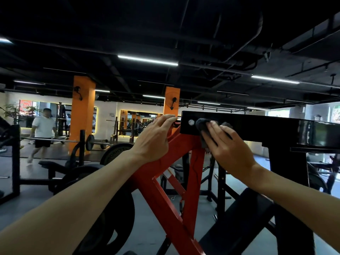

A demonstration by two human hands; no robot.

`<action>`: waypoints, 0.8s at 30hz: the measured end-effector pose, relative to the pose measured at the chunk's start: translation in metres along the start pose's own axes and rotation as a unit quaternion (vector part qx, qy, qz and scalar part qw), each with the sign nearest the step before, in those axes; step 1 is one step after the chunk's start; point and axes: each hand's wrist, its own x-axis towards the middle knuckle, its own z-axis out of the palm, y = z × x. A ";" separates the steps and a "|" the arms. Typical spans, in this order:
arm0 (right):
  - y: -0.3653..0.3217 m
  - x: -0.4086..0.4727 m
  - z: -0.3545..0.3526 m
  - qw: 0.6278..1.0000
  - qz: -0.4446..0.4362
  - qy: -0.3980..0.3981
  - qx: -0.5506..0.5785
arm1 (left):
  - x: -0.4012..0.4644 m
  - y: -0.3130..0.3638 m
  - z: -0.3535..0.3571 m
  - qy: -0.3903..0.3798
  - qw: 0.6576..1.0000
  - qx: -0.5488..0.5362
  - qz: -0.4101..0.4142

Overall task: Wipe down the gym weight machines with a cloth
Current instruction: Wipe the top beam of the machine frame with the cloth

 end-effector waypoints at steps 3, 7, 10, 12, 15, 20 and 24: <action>0.007 -0.002 -0.005 0.999 0.033 -0.009 -0.012 | -0.001 -0.006 0.003 -0.022 0.999 0.037 0.026; -0.022 0.033 -0.005 0.990 0.123 -0.033 0.057 | 0.015 0.005 0.019 -0.021 0.996 0.075 0.041; -0.033 0.029 -0.003 0.981 0.157 -0.053 0.098 | 0.031 0.021 0.038 0.002 0.987 0.139 0.080; -0.025 0.005 -0.006 0.986 0.139 -0.061 0.074 | 0.036 0.027 0.050 0.006 0.981 0.167 0.094; -0.011 -0.030 -0.015 0.992 0.100 -0.062 0.034 | 0.032 0.030 0.061 0.009 0.978 0.190 0.088; -0.029 -0.006 -0.011 0.981 0.183 -0.046 0.049 | 0.031 0.031 0.071 0.030 0.977 0.198 0.073; -0.035 0.041 -0.003 0.957 0.271 -0.052 0.088 | 0.031 0.029 0.071 0.031 0.970 0.228 0.076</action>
